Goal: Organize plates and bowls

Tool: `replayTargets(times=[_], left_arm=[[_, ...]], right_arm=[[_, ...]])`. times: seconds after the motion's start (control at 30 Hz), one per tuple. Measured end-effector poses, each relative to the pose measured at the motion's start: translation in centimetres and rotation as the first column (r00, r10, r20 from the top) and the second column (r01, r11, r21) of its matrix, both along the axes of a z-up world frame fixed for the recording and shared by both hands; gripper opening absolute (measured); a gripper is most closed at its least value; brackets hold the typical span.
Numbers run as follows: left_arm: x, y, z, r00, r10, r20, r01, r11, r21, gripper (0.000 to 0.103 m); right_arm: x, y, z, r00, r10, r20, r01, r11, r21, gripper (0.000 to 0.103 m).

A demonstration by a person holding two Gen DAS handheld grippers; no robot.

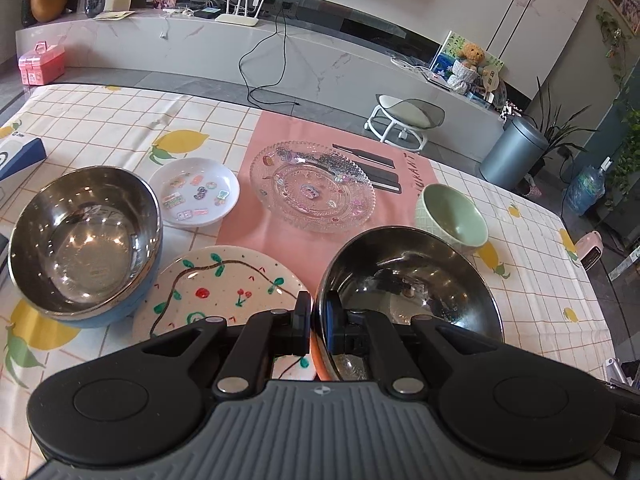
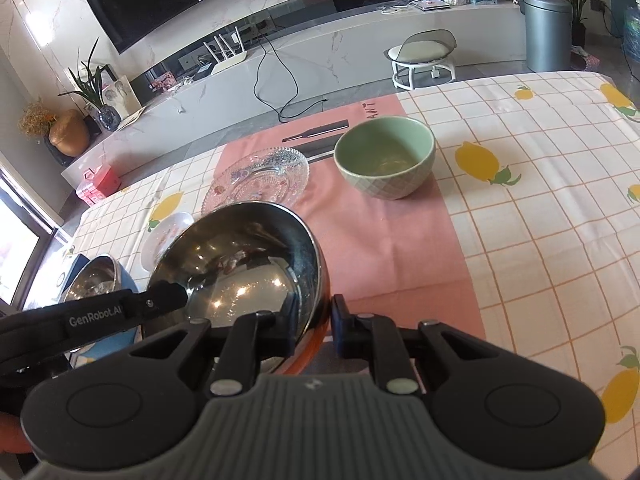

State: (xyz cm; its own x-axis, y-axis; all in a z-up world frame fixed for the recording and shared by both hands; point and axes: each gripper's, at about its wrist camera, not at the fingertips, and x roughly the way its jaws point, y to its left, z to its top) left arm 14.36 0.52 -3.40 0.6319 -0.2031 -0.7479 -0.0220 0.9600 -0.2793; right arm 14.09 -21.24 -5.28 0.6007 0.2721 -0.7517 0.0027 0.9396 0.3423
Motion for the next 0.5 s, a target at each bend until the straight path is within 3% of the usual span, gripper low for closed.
replayTargets(times=[0.5], left_arm=[[-9.1, 3.5, 1.2, 0.998, 0.063, -0.003, -0.063, 0.998, 0.0, 0.007]], right_arm=[[-8.5, 1.6, 1.2, 0.993, 0.106, -0.048, -0.101, 0.99, 0.1, 0.015]])
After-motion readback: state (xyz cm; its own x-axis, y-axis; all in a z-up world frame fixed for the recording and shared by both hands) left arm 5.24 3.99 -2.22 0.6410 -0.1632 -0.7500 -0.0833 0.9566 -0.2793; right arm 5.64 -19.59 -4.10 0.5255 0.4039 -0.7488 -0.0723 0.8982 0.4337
